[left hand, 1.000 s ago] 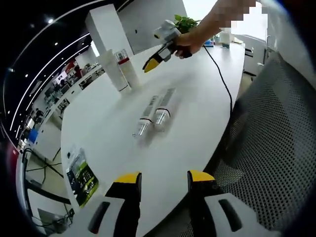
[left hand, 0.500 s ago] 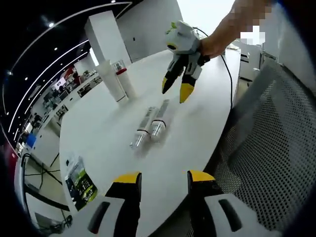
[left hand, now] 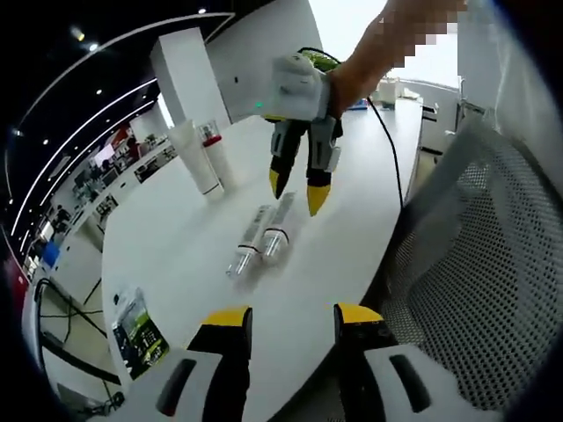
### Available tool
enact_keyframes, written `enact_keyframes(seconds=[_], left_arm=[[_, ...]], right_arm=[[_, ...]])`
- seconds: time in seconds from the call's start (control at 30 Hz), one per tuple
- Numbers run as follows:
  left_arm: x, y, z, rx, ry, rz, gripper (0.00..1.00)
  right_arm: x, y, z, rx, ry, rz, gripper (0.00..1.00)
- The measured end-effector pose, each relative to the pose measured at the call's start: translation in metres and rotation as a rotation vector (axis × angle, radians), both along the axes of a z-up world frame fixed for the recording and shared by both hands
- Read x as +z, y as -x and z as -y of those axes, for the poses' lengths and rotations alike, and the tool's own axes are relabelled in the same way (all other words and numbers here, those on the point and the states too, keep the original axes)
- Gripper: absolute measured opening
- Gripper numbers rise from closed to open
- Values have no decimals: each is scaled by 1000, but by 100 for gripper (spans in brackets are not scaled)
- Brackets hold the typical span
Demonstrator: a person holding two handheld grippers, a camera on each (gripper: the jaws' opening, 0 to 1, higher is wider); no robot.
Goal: Arrange the skincare products in the storage area until every visible bottle or jar stands upright without overlapping.
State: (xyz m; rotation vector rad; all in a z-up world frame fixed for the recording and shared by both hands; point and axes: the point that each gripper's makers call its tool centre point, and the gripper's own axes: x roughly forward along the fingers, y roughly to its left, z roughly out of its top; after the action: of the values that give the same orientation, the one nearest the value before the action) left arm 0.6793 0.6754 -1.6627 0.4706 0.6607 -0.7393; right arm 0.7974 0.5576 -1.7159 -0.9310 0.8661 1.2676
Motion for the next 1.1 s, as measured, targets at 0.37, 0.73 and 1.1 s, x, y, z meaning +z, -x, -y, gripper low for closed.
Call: enact_keyframes(seconds=[0.37, 0.73, 1.1], left_arm=[[5, -5, -3, 27, 25, 18, 37], [10, -4, 3, 5, 51, 29, 37], [12, -7, -1, 34, 62, 31, 37]], right_arm=[[-15, 13, -8, -30, 92, -69, 22], [-13, 25, -13, -13, 81, -26, 19], [11, 55, -25, -46, -58, 5, 17]])
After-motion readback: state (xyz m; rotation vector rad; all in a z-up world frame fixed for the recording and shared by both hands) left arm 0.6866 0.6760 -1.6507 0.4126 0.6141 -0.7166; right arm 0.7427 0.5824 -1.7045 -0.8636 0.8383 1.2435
